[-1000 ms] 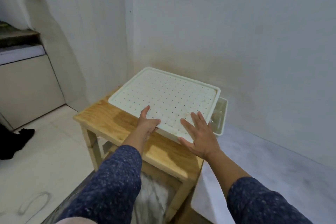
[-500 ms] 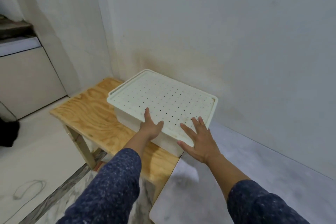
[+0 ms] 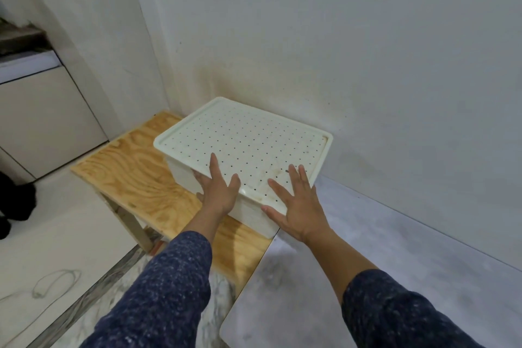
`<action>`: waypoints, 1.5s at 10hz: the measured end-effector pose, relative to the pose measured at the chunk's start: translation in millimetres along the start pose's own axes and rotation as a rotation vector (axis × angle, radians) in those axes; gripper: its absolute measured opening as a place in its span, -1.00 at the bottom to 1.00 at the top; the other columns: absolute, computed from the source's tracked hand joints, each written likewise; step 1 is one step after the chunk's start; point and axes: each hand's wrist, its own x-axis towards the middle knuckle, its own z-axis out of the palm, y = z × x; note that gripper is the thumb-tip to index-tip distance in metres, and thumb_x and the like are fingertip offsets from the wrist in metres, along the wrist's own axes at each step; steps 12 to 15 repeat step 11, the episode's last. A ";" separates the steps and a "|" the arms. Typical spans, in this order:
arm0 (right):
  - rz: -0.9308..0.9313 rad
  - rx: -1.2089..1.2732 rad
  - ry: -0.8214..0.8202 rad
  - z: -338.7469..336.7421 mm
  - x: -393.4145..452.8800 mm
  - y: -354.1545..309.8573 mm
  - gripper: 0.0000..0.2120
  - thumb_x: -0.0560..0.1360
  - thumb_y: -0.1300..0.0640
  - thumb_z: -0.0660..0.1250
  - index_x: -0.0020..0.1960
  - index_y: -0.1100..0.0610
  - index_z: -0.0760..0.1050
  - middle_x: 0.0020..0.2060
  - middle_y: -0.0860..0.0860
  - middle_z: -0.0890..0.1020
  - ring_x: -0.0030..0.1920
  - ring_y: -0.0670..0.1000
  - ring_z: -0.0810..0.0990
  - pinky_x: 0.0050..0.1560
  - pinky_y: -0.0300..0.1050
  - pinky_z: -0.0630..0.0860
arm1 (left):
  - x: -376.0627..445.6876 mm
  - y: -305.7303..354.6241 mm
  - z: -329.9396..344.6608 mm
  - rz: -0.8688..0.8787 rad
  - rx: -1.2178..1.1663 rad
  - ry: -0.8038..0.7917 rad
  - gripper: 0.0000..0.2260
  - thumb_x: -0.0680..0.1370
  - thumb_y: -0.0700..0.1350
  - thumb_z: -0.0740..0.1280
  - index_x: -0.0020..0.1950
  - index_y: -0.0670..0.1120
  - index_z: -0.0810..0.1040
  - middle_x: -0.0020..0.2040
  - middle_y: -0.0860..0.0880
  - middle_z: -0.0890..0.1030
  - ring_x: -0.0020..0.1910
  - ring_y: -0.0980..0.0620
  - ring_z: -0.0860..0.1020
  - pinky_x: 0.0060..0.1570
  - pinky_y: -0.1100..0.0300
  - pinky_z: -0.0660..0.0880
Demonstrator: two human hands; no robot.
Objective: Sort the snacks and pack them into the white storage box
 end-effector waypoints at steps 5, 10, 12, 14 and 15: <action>0.089 -0.097 -0.278 -5.0 21.9 -9.1 -0.33 0.44 -0.46 -0.03 0.49 -0.30 -0.08 0.55 -0.04 -0.21 0.53 0.02 -0.31 0.44 0.33 -0.27 | 28.5 -13.5 -15.0 -0.112 0.018 -0.101 -0.31 0.51 0.23 0.23 0.51 0.22 -0.08 0.56 -0.13 -0.12 0.54 -0.12 -0.19 0.44 -0.18 0.13; 0.155 0.037 -0.148 1.7 7.0 -27.5 -0.40 0.55 -0.19 0.14 0.52 -0.15 0.01 0.55 -0.02 -0.13 0.54 0.03 -0.23 0.51 0.15 -0.04 | -6.1 -60.5 -24.6 0.193 -0.169 -0.074 -0.33 0.58 0.05 0.23 0.54 0.12 -0.13 0.48 -0.13 0.27 0.40 -0.12 0.35 0.28 -0.01 0.41; 0.166 0.087 0.108 22.9 -35.9 -43.3 -0.39 0.53 0.00 0.22 0.51 -0.15 0.05 0.55 -0.04 -0.09 0.53 -0.04 -0.23 0.52 0.06 -0.10 | -42.1 -104.4 -31.1 0.055 -0.278 -0.122 -0.33 0.58 -0.15 0.25 0.55 0.08 -0.09 0.40 -0.12 0.39 0.26 -0.11 0.49 0.03 0.10 0.47; 0.166 0.087 0.108 22.9 -35.9 -43.3 -0.39 0.53 0.00 0.22 0.51 -0.15 0.05 0.55 -0.04 -0.09 0.53 -0.04 -0.23 0.52 0.06 -0.10 | -42.1 -104.4 -31.1 0.055 -0.278 -0.122 -0.33 0.58 -0.15 0.25 0.55 0.08 -0.09 0.40 -0.12 0.39 0.26 -0.11 0.49 0.03 0.10 0.47; 0.166 0.087 0.108 22.9 -35.9 -43.3 -0.39 0.53 0.00 0.22 0.51 -0.15 0.05 0.55 -0.04 -0.09 0.53 -0.04 -0.23 0.52 0.06 -0.10 | -42.1 -104.4 -31.1 0.055 -0.278 -0.122 -0.33 0.58 -0.15 0.25 0.55 0.08 -0.09 0.40 -0.12 0.39 0.26 -0.11 0.49 0.03 0.10 0.47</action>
